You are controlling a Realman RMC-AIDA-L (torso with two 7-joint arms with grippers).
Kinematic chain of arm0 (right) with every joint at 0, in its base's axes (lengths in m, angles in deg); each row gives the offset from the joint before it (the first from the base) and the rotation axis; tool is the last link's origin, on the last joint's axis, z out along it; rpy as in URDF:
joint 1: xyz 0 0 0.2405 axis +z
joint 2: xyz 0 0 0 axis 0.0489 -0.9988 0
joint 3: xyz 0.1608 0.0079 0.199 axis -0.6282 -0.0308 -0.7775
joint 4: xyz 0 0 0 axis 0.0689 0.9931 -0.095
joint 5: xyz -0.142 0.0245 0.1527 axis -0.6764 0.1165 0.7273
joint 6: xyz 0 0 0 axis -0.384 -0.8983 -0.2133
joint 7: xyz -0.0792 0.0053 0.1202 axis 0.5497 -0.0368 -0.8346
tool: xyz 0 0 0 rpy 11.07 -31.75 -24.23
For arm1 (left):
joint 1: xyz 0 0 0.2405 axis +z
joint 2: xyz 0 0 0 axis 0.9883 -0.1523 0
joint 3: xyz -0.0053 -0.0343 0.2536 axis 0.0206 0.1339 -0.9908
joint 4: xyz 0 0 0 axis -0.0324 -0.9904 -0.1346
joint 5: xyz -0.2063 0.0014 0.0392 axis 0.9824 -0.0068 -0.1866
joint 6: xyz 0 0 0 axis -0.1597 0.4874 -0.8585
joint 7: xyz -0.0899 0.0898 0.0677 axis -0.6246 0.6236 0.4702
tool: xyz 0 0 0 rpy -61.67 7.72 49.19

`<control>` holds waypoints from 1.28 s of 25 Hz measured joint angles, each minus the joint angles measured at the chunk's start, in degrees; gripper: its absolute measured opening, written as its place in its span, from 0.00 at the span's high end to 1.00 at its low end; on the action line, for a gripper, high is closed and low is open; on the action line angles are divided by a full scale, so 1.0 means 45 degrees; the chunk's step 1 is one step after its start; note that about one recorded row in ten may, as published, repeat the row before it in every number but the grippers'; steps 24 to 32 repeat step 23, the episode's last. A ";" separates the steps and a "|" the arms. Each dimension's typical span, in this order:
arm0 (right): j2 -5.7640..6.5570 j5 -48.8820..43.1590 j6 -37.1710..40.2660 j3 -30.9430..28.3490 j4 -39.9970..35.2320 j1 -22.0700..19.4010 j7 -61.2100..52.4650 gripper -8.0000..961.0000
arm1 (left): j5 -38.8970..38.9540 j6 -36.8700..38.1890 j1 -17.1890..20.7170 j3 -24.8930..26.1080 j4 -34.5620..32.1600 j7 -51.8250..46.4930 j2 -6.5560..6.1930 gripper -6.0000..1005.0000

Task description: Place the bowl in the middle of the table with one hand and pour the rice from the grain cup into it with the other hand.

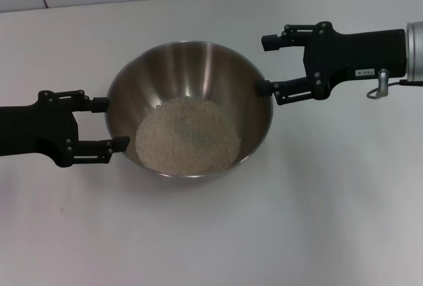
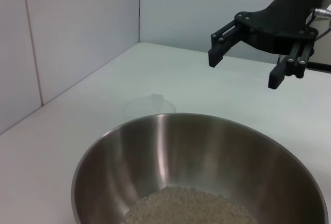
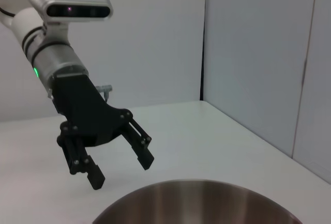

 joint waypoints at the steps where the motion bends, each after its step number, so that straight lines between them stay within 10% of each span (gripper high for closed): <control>1: -0.0014 0.0014 -0.0034 0.0132 -0.0076 -0.0064 -0.0059 0.13 | -0.0018 0.0000 0.0002 -0.0005 0.0000 -0.0001 0.0000 0.21; 32: -0.0017 0.0020 -0.0511 0.0963 -0.0208 -0.0100 -0.0296 0.13 | -0.0040 0.0036 -0.0013 -0.0019 -0.0011 -0.0023 0.0000 0.21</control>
